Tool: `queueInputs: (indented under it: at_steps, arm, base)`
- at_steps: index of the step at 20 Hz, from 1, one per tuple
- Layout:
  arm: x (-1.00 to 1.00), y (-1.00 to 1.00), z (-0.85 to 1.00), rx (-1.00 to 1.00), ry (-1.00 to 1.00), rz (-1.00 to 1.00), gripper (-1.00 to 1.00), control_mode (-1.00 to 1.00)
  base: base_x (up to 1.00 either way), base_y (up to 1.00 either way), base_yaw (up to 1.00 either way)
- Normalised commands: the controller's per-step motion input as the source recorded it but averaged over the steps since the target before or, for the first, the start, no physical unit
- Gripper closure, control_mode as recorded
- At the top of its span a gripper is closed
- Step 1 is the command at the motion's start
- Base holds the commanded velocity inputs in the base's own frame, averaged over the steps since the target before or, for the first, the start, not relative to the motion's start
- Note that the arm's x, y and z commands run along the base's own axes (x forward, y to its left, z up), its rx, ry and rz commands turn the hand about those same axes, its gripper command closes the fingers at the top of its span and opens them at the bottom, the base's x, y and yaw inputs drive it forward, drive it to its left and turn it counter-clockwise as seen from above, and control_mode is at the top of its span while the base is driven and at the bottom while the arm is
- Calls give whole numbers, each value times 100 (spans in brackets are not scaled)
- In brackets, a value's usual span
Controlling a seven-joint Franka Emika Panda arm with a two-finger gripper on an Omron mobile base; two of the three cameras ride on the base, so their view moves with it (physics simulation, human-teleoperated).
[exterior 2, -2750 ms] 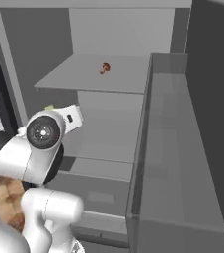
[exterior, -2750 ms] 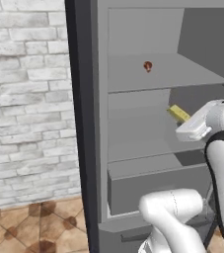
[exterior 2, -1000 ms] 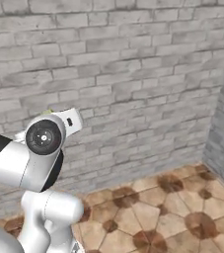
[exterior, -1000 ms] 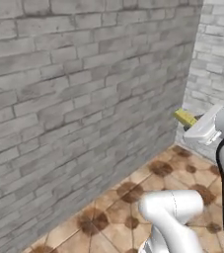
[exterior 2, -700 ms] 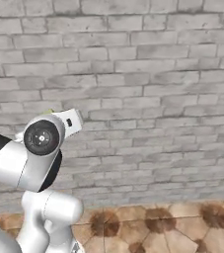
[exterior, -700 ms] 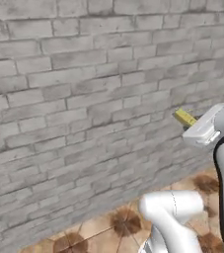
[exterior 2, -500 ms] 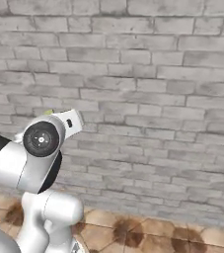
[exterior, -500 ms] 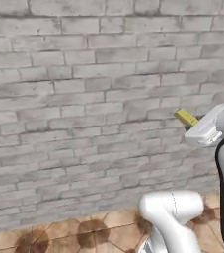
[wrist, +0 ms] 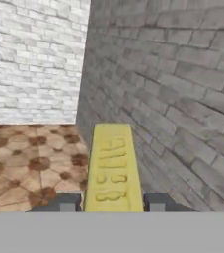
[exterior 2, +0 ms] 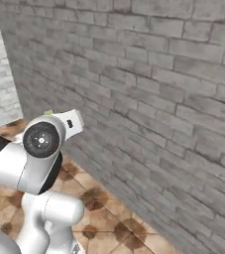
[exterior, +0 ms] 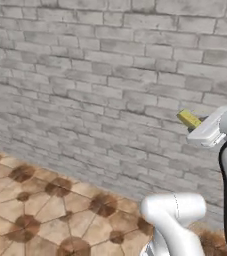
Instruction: Pick the egg and butter from the fridge and place them by the bowl for mixing.
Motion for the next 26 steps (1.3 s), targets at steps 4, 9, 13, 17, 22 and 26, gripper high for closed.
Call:
queueInputs:
  at_steps: [4, 9, 13, 17, 22, 26]
  arm:
    - [0, 0, 0, 0, 0, 0, 100, 100]
    - [0, 0, 0, 0, 0, 0, 100, 100]
    - [0, 0, 0, 0, 0, 0, 100, 100]
    - [0, 0, 0, 0, 0, 0, 100, 100]
    - [0, 0, 0, 0, 0, 0, 100, 100]
    - [0, 0, 0, 0, 0, 0, 100, 100]
  base:
    - [-23, 50, 88]
    - [-6, 54, 82]
    - [50, 66, 57]
    - [100, 42, 27]
    - [100, 13, 16]
    - [100, 19, 14]
